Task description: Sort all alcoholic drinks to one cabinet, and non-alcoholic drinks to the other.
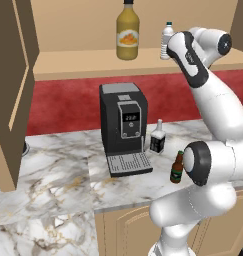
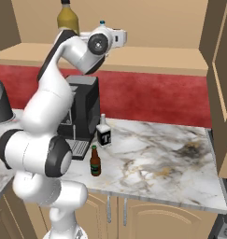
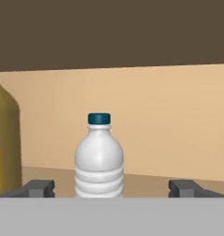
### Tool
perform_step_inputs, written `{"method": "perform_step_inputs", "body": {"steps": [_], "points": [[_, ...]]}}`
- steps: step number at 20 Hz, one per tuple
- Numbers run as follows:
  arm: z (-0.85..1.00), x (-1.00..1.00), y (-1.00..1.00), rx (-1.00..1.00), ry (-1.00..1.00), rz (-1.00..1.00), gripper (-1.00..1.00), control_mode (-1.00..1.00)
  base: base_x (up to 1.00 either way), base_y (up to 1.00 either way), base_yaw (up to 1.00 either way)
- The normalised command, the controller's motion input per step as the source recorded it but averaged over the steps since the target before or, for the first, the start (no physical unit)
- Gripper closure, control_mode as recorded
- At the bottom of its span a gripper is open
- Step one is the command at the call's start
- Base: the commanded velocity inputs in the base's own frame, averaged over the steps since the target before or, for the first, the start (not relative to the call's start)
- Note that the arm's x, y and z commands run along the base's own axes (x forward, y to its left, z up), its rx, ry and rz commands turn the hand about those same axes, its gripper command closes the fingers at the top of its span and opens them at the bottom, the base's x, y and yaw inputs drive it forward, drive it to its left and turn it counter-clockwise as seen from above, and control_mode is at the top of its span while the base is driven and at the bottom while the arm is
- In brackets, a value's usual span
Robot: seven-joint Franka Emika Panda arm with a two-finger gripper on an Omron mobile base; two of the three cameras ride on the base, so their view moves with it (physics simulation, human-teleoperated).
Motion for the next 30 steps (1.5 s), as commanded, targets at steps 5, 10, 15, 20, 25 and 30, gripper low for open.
{"method": "perform_step_inputs", "body": {"steps": [5,10,15,20,25,30], "points": [[0.04,-0.74,-0.27,-0.02,0.00,0.00,-1.00,-1.00,0.00,0.00,0.00],[0.01,-0.93,-0.08,0.00,0.00,0.00,-1.00,-1.00,0.00,0.00,0.00],[0.00,-1.00,0.00,0.00,0.00,0.00,-1.00,-1.00,0.00,0.00,0.00],[-0.03,-1.00,-0.08,0.00,0.00,0.11,-1.00,-1.00,0.00,0.00,0.00],[-0.23,-0.73,-0.02,0.00,0.04,0.24,-1.00,-1.00,0.00,0.00,0.00],[-0.46,-0.34,0.00,-0.01,0.08,0.31,-1.00,-1.00,0.00,0.00,0.00]]}}
